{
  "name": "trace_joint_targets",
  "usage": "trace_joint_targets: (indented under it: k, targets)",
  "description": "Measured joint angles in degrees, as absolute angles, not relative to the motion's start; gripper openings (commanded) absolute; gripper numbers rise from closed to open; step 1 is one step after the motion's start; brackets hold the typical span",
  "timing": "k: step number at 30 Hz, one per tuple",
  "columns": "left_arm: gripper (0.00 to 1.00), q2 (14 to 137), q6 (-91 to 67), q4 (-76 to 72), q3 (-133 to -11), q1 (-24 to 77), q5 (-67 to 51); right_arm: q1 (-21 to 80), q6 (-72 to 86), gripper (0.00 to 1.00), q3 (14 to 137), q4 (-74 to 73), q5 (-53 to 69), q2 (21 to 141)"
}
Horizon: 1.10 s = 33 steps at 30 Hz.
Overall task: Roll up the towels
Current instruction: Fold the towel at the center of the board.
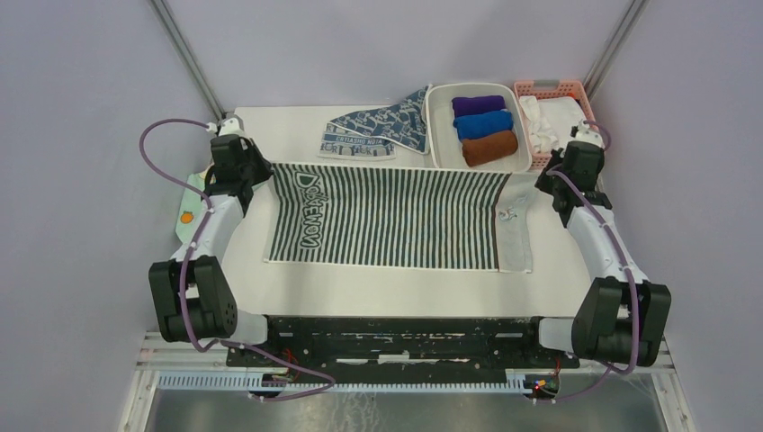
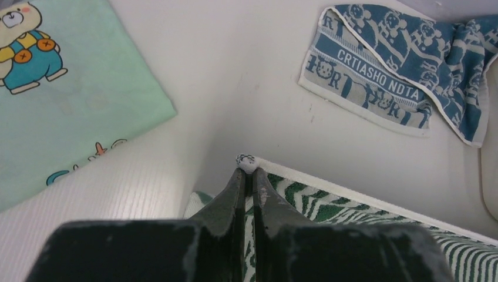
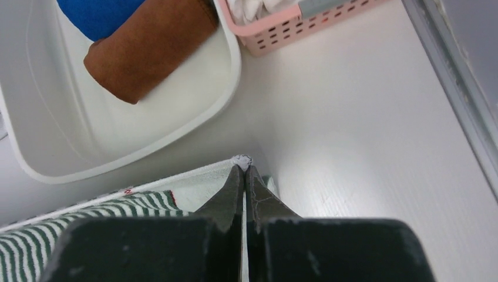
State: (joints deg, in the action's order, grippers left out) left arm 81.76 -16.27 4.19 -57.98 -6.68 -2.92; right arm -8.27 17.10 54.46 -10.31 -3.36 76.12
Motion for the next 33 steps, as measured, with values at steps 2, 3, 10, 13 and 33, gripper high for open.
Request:
trace_joint_targets:
  k: [2,3,10,13,33]
  targets:
    - [0.03,80.6,-17.4,4.4,-56.7,-6.7,-2.0,-8.3,19.2,0.0,52.2,-10.3,-3.8,74.1]
    - [0.03,79.9,-18.0,4.8,-56.1,-6.7,-1.5,-8.3,20.4,0.0,51.1,-10.4,-3.8,73.1]
    - [0.03,74.8,-21.5,9.9,-53.6,-6.7,2.0,-7.8,26.0,0.01,47.8,-15.4,-5.0,67.2]
    - [0.03,72.5,-22.5,12.3,-51.6,-6.7,3.0,-6.6,26.8,0.0,46.5,-18.6,-6.7,62.6]
    - [0.04,62.4,-32.1,23.7,-37.6,-7.0,9.6,1.7,32.9,0.07,32.9,-33.8,-20.1,47.6]
